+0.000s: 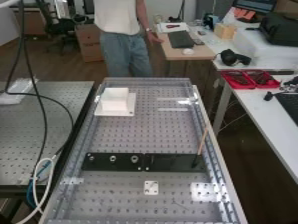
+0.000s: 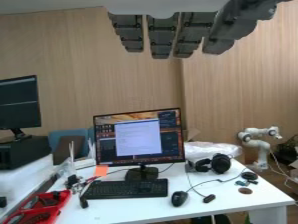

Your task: Grab the bearing and place it in the white container

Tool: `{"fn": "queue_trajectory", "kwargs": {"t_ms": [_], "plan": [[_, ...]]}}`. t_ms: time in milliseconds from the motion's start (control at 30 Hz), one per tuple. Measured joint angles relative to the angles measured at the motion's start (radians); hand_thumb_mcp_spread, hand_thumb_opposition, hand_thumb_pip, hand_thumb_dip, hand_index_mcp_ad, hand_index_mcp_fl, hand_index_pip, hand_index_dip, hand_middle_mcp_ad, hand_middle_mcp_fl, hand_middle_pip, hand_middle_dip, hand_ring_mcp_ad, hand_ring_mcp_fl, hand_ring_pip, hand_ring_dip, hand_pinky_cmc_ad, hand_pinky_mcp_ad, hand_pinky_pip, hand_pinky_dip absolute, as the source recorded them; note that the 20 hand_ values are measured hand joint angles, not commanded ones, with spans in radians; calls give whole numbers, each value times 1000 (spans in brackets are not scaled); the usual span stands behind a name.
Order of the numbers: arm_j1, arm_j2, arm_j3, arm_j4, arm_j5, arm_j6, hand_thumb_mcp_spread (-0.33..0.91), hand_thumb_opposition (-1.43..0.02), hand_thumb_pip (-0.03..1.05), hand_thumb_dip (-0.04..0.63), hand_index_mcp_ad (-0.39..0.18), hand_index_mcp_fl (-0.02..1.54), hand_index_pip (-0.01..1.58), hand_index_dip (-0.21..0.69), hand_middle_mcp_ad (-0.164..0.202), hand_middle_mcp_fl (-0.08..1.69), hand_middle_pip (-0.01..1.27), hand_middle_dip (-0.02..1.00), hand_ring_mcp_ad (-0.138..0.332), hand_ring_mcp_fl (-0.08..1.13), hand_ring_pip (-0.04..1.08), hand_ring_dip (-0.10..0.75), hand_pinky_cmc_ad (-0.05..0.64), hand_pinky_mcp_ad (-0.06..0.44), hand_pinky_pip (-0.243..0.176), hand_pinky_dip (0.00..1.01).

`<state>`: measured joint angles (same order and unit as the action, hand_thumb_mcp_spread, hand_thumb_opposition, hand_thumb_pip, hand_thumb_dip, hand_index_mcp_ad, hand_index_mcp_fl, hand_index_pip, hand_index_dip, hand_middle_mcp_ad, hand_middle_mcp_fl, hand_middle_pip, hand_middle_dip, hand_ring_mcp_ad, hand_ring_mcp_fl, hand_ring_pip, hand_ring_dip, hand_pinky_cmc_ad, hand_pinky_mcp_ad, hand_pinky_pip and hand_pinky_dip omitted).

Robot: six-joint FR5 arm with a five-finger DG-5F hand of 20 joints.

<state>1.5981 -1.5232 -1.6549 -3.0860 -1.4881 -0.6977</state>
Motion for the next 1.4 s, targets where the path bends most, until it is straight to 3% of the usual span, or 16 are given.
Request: {"fn": "queue_trajectory", "kwargs": {"t_ms": [133,167,200,267,333,467,567,833,1300,1400], "plan": [[1,9,-10,4,10,-1,0,0,19,7,-10,19,17,-10,42,19,17,26,19,12,12,14,61,49,-12,10],[2,11,-13,4,12,-1,3,-21,44,0,-10,19,21,2,38,5,17,26,17,10,14,14,61,49,-10,12],[2,12,-14,4,14,-1,66,-103,145,5,-7,19,21,14,33,3,30,26,17,3,19,14,61,51,-10,23],[1,13,-16,4,14,0,152,-271,244,10,-7,14,24,49,37,2,66,33,28,7,24,16,96,80,-12,51],[1,13,-16,4,13,1,173,-410,236,5,-7,19,49,61,37,9,89,51,44,0,54,16,143,113,-28,79],[-2,10,-15,4,5,2,187,-555,243,7,-10,21,68,108,37,9,108,80,87,3,75,16,232,183,-40,126],[-5,9,-18,12,1,6,180,-607,244,9,-10,21,72,122,37,7,124,91,115,7,72,16,262,201,-61,141],[4,19,-71,73,28,-4,188,-648,290,2,-10,26,87,140,44,5,138,110,138,3,89,16,312,232,-75,169],[56,43,-305,312,184,-7,244,-682,387,2,-10,23,84,91,51,2,138,141,155,16,87,16,309,230,-87,187],[66,39,-347,358,232,-7,279,-689,398,31,-10,24,86,84,54,24,134,145,157,12,89,19,312,230,-86,202]]}}
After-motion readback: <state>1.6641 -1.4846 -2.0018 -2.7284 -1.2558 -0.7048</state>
